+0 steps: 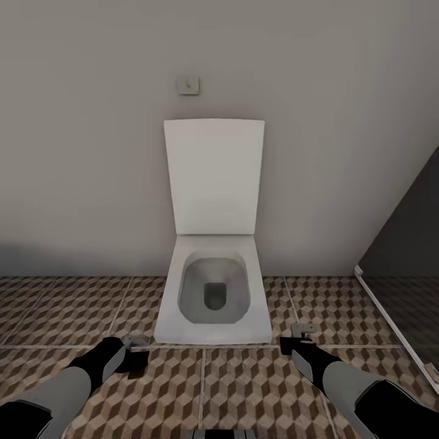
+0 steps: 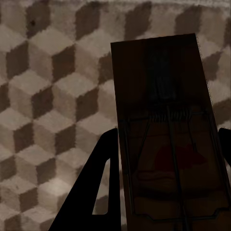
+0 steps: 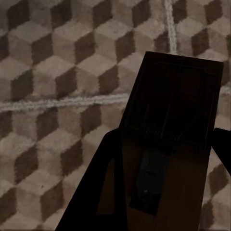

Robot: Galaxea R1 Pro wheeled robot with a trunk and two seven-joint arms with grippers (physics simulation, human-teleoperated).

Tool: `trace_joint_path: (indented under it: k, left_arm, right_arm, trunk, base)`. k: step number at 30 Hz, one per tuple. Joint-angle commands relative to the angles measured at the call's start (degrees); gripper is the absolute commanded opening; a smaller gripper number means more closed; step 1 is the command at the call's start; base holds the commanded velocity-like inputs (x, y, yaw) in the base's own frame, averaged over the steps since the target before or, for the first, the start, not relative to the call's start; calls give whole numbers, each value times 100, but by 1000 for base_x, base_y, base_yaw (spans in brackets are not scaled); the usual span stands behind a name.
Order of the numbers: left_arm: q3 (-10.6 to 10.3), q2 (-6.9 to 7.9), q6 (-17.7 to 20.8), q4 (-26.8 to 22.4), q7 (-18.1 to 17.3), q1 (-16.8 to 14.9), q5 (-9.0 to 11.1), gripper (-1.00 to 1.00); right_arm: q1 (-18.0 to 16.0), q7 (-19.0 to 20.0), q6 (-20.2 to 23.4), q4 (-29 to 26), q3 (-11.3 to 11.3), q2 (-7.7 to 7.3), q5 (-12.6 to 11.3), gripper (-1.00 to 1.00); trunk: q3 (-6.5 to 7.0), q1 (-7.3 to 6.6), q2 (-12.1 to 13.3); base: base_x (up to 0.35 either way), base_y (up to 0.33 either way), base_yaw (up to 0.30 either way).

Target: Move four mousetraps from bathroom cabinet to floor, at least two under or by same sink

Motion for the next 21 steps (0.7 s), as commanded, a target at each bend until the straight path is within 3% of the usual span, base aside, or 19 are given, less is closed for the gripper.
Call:
trace_joint_path:
  k: [1,8,11,21]
  left_arm:
    - [-45,5,26,-11,11,-1,28,-100]
    - [-50,13,26,-25,18,-1,20,-100]
    - [-41,118,26,-38,19,-1,23,-100]
    - [-41,190,-14,-62,46,-1,21,-100]
  right_arm:
    - [1,-31,38,-22,50,-3,-30,-100]
    - [1,-31,38,-26,50,-8,-30,-100]
    - [1,-31,38,-26,50,-11,-30,-100]
    - [1,-38,38,-25,58,-37,-30,-100]
  trunk:
    - [-27,1,-3]
    - [-72,6,-6]
    - [-72,6,-6]
    - [-72,6,-6]
  base:
    - [0,0,0]
    - [0,0,0]
    - [108,0,0]
    - [303,0,0]
